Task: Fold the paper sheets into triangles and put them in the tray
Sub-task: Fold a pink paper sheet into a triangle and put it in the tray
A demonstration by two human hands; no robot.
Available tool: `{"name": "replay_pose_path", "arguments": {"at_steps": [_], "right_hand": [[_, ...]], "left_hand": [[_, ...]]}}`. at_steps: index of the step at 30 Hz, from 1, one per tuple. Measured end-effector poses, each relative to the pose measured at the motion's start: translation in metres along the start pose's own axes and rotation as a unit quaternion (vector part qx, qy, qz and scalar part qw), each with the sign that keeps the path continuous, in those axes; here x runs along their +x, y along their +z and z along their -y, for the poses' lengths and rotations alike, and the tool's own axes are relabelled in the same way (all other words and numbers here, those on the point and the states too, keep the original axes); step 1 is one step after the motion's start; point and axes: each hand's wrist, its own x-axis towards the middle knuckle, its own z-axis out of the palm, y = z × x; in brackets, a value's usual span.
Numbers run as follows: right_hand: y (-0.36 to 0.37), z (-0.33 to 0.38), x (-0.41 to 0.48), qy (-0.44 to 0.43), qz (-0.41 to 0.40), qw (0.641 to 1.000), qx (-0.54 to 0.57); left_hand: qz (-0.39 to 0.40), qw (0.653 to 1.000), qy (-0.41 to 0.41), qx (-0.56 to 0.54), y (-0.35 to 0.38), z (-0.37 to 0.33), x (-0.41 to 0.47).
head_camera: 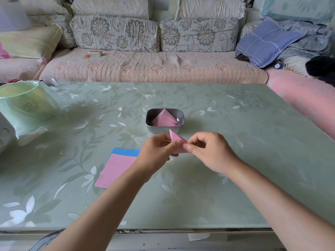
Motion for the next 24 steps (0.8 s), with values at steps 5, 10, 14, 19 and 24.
{"name": "replay_pose_path", "arguments": {"at_steps": [5, 10, 14, 19, 24], "right_hand": [[0.004, 0.003, 0.001, 0.018, -0.005, 0.997, 0.072], [0.005, 0.007, 0.004, 0.068, 0.013, 0.989, 0.133], [0.003, 0.007, 0.003, 0.092, 0.018, 0.985, 0.146], [-0.001, 0.006, 0.005, 0.092, 0.044, 0.986, 0.128], [-0.007, 0.004, 0.005, 0.102, 0.059, 0.987, 0.113]], "left_hand": [[-0.031, 0.999, 0.005, -0.029, 0.002, 0.004, 0.001], [-0.024, 0.999, 0.001, -0.044, 0.004, 0.003, 0.001], [-0.01, 0.999, 0.0, -0.037, 0.004, 0.002, 0.001], [-0.025, 0.999, 0.03, 0.003, 0.0, 0.003, 0.003], [-0.039, 0.995, 0.086, 0.02, -0.01, 0.001, 0.007]]}}
